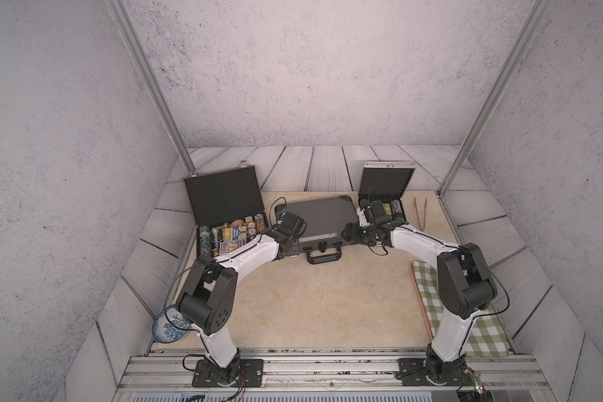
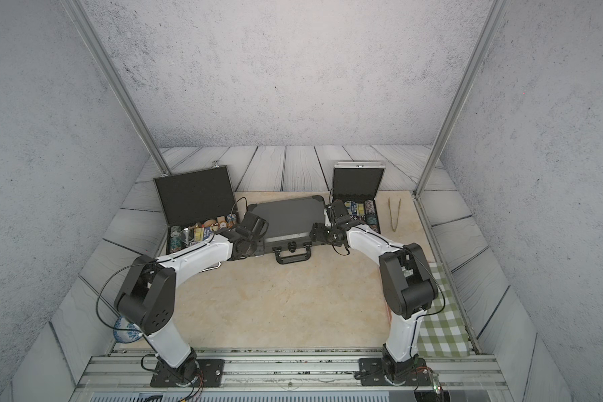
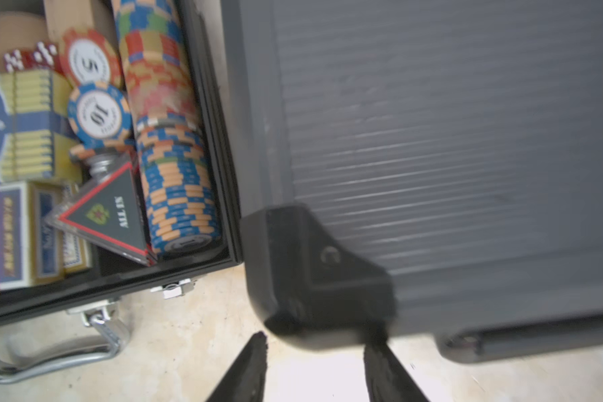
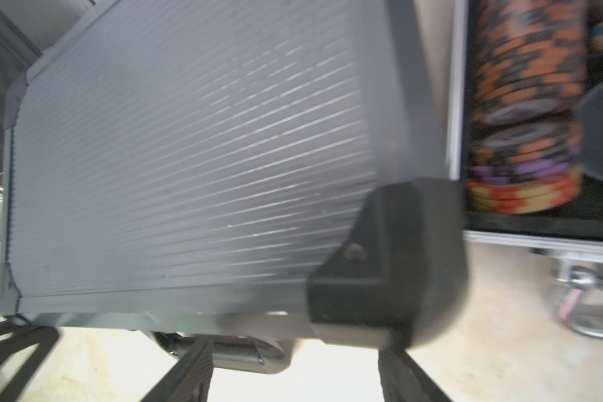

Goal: Close the poker set cases
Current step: Move the poker set case to the center of the board.

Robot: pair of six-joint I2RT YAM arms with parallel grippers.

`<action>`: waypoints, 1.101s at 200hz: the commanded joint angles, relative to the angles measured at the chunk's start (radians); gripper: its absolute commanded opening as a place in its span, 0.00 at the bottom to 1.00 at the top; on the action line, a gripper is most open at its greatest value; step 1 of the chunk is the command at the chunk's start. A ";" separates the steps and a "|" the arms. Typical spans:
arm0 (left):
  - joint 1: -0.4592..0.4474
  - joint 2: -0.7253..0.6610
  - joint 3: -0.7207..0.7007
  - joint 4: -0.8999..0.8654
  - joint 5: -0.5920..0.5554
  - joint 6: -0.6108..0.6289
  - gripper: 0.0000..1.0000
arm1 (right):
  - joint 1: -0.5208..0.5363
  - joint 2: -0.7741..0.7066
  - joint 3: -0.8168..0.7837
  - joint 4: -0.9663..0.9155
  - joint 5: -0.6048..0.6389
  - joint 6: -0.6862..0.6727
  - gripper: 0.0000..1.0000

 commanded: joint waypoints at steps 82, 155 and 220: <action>0.012 -0.044 0.020 -0.015 0.079 -0.026 0.70 | -0.074 0.013 0.022 0.059 -0.035 -0.042 0.78; 0.012 0.035 0.038 -0.036 0.038 -0.010 0.63 | -0.073 0.093 0.034 0.119 -0.140 0.017 0.76; 0.028 0.119 0.063 0.007 -0.021 -0.017 0.54 | -0.067 0.162 0.059 0.165 -0.207 0.061 0.72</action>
